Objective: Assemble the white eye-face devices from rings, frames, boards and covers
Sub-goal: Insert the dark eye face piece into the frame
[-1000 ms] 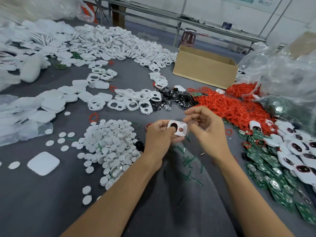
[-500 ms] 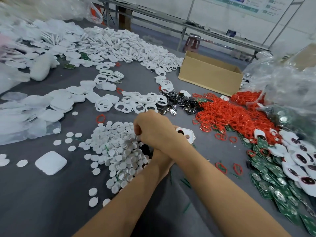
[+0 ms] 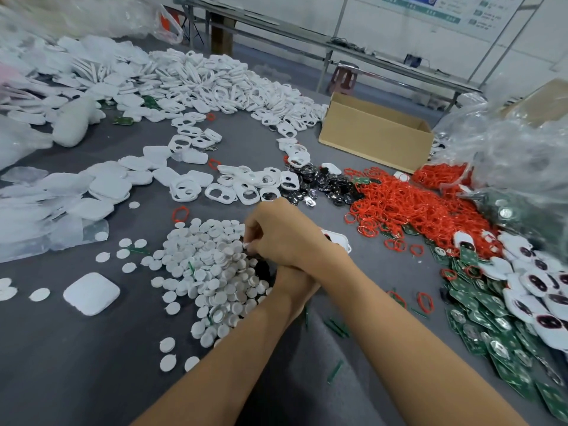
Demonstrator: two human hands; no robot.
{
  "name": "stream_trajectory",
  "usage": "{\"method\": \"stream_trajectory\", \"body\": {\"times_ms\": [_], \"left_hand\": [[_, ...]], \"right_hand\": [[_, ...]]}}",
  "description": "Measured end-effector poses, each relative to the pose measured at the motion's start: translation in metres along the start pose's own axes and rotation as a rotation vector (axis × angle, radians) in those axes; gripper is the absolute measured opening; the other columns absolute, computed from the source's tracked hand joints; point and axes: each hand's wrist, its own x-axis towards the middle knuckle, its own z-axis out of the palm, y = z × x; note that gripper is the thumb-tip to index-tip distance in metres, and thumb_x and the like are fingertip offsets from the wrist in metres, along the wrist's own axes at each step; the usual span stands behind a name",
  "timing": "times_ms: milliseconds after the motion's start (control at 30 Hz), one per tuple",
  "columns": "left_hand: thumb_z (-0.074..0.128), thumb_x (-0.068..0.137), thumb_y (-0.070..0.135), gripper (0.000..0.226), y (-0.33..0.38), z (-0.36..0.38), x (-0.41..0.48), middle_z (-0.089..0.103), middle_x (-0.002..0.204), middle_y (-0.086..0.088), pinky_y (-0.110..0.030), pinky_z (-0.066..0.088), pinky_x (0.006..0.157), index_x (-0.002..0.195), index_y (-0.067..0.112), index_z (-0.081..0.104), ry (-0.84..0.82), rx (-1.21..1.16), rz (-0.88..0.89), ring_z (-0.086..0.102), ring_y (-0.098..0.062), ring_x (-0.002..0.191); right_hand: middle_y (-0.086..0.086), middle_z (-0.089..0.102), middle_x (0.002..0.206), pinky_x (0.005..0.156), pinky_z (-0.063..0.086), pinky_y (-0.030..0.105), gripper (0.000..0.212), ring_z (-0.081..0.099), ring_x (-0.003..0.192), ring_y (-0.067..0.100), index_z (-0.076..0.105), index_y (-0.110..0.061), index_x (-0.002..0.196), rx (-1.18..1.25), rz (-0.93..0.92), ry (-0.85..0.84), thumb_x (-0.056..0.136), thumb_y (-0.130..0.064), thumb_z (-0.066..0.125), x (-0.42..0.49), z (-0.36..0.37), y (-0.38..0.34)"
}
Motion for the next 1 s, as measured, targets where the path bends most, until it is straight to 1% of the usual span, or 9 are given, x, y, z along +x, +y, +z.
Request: {"method": "stream_trajectory", "body": {"times_ms": [100,200,300,367,567,667,833,900,1000], "left_hand": [[0.038,0.097,-0.013,0.028,0.013,0.007,0.009,0.063,0.117,-0.007,-0.018,0.05,0.089,0.119,-0.001,0.051,0.034,0.311,0.071,0.063,-0.012,0.102],[0.05,0.095,-0.007,0.027,0.004,0.018,-0.024,0.066,0.114,-0.013,-0.017,0.055,0.069,0.12,-0.002,0.057,-0.061,-0.025,0.189,0.065,-0.004,0.082],[0.049,0.094,-0.006,0.013,0.015,0.015,-0.026,0.07,0.099,-0.019,-0.023,0.059,0.063,0.104,-0.003,0.056,-0.128,-0.295,0.213,0.072,-0.015,0.079],[0.049,0.092,-0.005,0.01,0.016,0.019,-0.026,0.07,0.096,-0.022,-0.025,0.059,0.063,0.096,0.001,0.056,-0.1,-0.32,0.185,0.072,-0.028,0.086],[0.05,0.093,-0.004,0.007,0.016,0.019,-0.026,0.069,0.091,-0.016,-0.021,0.057,0.06,0.099,-0.001,0.053,-0.078,-0.407,0.168,0.073,-0.027,0.083],[0.052,0.094,-0.003,0.007,0.017,0.019,-0.026,0.068,0.098,-0.021,-0.023,0.059,0.064,0.099,0.001,0.053,-0.085,-0.431,0.162,0.073,-0.026,0.082],[0.053,0.094,-0.002,0.006,0.016,0.018,-0.023,0.071,0.081,-0.01,-0.028,0.061,0.069,0.097,0.003,0.055,-0.086,-0.457,0.153,0.072,-0.018,0.065],[0.052,0.094,-0.001,0.006,0.016,0.018,-0.023,0.071,0.08,-0.01,-0.03,0.061,0.071,0.099,0.001,0.055,-0.097,-0.44,0.153,0.071,-0.017,0.062],[0.054,0.094,0.0,0.006,0.016,0.017,-0.023,0.071,0.079,-0.01,-0.031,0.061,0.073,0.1,0.0,0.055,-0.111,-0.424,0.154,0.071,-0.017,0.063]], "right_hand": [[-0.004,0.074,0.085,0.079,0.053,0.028,0.012,0.064,0.083,0.01,0.077,-0.018,0.086,0.099,-0.004,0.071,0.082,-0.009,0.069,-0.009,-0.01,0.007],[-0.005,0.074,0.076,0.068,0.049,0.011,0.005,0.064,0.07,0.002,0.077,-0.016,0.078,0.291,0.033,0.259,0.079,-0.012,0.075,-0.029,-0.024,0.021],[0.004,0.074,0.079,0.063,0.057,0.031,0.018,0.071,0.068,0.018,0.066,-0.014,0.066,0.558,0.125,0.461,0.078,-0.001,0.072,-0.052,-0.036,0.045],[0.008,0.074,0.084,0.066,0.057,0.032,0.025,0.072,0.077,0.018,0.056,-0.01,0.064,0.644,0.128,0.527,0.077,0.008,0.067,-0.063,-0.041,0.061],[-0.006,0.069,0.068,0.062,0.049,0.012,0.013,0.064,0.062,0.003,0.067,-0.011,0.077,0.396,0.153,0.599,0.076,-0.005,0.078,-0.077,-0.033,0.092],[-0.013,0.07,0.072,0.068,0.046,0.005,0.017,0.066,0.073,-0.005,0.07,-0.014,0.092,0.363,0.129,0.604,0.077,-0.008,0.077,-0.078,-0.027,0.097],[0.0,0.075,0.094,0.078,0.052,0.042,0.007,0.069,0.087,0.02,0.075,-0.019,0.086,0.143,0.08,0.549,0.08,-0.022,0.076,-0.077,-0.012,0.097],[0.002,0.072,0.11,0.084,0.052,0.045,0.009,0.067,0.102,0.021,0.076,-0.019,0.087,0.148,0.075,0.542,0.079,-0.018,0.076,-0.075,-0.007,0.096],[0.002,0.072,0.11,0.085,0.052,0.045,0.012,0.067,0.104,0.019,0.076,-0.017,0.086,0.173,0.079,0.564,0.075,-0.014,0.078,-0.073,-0.006,0.096]]}}
